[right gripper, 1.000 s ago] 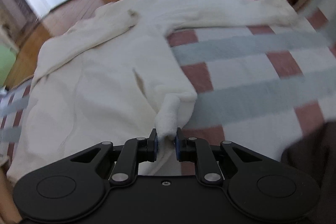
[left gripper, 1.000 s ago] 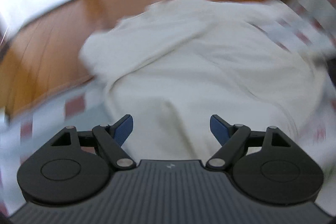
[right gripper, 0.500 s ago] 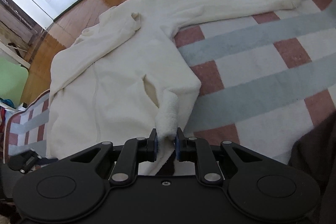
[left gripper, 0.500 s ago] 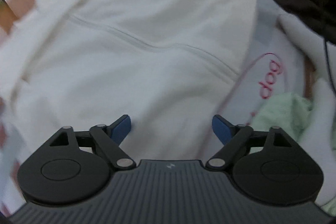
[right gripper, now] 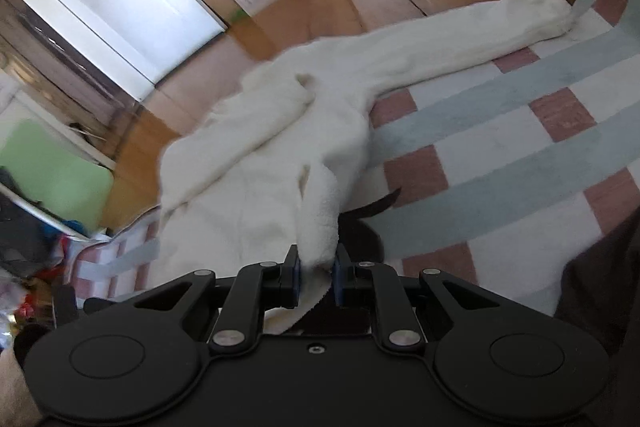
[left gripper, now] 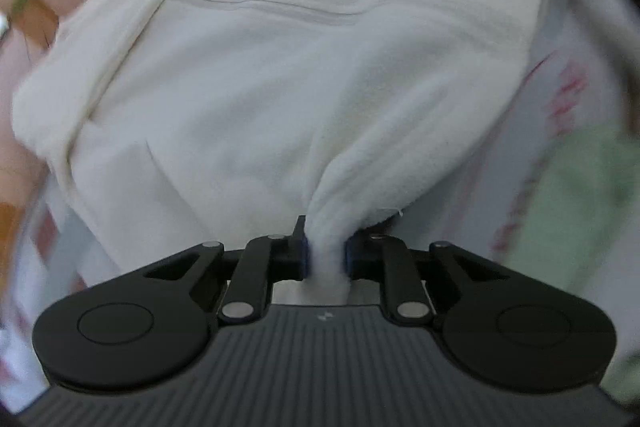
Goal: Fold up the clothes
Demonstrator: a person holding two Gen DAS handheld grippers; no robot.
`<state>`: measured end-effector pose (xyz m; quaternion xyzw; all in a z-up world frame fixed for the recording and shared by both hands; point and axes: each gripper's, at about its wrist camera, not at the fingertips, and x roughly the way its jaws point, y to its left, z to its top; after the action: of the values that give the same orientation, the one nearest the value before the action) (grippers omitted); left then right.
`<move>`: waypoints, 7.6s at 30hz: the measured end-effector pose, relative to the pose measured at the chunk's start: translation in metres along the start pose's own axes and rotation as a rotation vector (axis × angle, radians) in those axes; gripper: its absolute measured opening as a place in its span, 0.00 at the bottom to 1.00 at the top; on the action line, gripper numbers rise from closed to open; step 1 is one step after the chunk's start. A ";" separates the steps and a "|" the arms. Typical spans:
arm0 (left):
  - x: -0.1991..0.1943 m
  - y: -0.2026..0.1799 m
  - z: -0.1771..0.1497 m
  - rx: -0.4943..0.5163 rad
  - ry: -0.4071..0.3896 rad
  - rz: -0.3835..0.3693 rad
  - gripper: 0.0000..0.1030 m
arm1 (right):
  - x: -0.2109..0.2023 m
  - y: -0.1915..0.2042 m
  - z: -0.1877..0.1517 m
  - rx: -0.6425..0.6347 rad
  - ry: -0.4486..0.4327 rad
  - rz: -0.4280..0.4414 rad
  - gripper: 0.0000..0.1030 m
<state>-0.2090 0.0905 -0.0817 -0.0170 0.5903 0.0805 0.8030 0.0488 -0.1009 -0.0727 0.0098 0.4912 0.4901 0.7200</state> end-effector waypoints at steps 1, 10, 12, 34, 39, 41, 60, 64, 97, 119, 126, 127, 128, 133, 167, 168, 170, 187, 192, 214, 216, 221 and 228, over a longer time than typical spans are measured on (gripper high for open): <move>-0.004 0.004 -0.004 -0.027 -0.006 -0.029 0.15 | 0.007 -0.001 -0.010 -0.046 0.023 -0.059 0.16; 0.029 -0.001 -0.021 -0.053 0.146 -0.052 0.57 | 0.079 -0.010 -0.050 -0.142 0.171 -0.236 0.17; 0.015 0.012 -0.030 -0.108 0.136 -0.018 0.79 | 0.072 -0.009 -0.049 -0.182 0.168 -0.246 0.18; 0.045 0.174 -0.042 -0.741 -0.027 0.044 0.89 | 0.171 0.193 -0.087 -0.853 0.364 0.307 0.39; 0.052 0.186 -0.044 -0.730 -0.138 0.072 0.79 | 0.190 0.185 -0.105 -0.821 0.483 0.287 0.45; 0.054 0.188 -0.046 -0.730 -0.175 0.032 0.43 | 0.187 0.181 -0.109 -0.792 0.542 0.355 0.44; 0.003 0.171 -0.056 -0.699 -0.262 0.245 0.56 | 0.148 0.131 -0.047 -0.298 0.580 0.266 0.48; -0.021 0.154 -0.048 -0.645 -0.360 0.203 0.63 | 0.112 0.112 -0.011 -0.037 0.403 0.203 0.49; -0.029 0.148 0.161 -0.453 -0.456 -0.196 0.84 | 0.015 0.006 0.136 0.108 -0.132 -0.137 0.66; 0.147 0.071 0.351 -0.122 -0.363 -0.122 0.84 | 0.116 -0.179 0.206 0.500 -0.183 -0.253 0.55; 0.182 0.078 0.375 -0.160 -0.244 -0.124 0.49 | 0.127 -0.225 0.196 0.657 -0.256 -0.306 0.57; 0.182 0.075 0.374 -0.134 -0.248 -0.104 0.43 | 0.128 -0.229 0.197 0.673 -0.256 -0.322 0.57; 0.182 0.075 0.373 -0.118 -0.253 -0.093 0.42 | 0.129 -0.234 0.198 0.686 -0.256 -0.338 0.57; 0.182 0.083 0.366 -0.121 -0.287 -0.115 0.36 | 0.138 -0.241 0.204 0.701 -0.298 -0.368 0.59; 0.085 0.283 0.222 -0.695 -0.538 -0.102 0.43 | 0.271 0.143 0.202 -0.361 -0.307 -0.012 0.09; 0.088 0.284 0.218 -0.710 -0.526 -0.101 0.44 | 0.283 0.151 0.189 -0.417 -0.265 -0.017 0.09; 0.095 0.280 0.215 -0.706 -0.498 -0.081 0.44 | 0.301 0.155 0.168 -0.483 -0.207 -0.049 0.09; 0.125 0.216 0.269 -0.410 -0.452 -0.165 0.68 | 0.233 0.051 0.151 -0.472 -0.054 -0.232 0.46; 0.150 0.196 0.303 -0.355 -0.340 0.009 0.77 | 0.243 0.027 0.152 -0.455 -0.074 -0.505 0.46; 0.078 0.259 0.127 -0.942 -0.568 -0.049 0.25 | 0.282 0.021 0.155 -0.385 -0.089 -0.446 0.19; 0.084 0.260 0.118 -0.974 -0.526 0.000 0.51 | 0.280 0.021 0.154 -0.381 -0.090 -0.450 0.20; 0.090 0.265 0.106 -1.025 -0.537 0.096 0.67 | 0.278 0.020 0.153 -0.355 -0.099 -0.450 0.21; 0.099 0.292 0.128 -0.889 -0.531 -0.021 0.23 | 0.267 0.023 0.152 -0.386 -0.182 -0.422 0.18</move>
<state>-0.1024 0.4055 -0.1172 -0.3415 0.2747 0.3171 0.8411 0.1518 0.1739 -0.1689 -0.1857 0.3133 0.4110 0.8357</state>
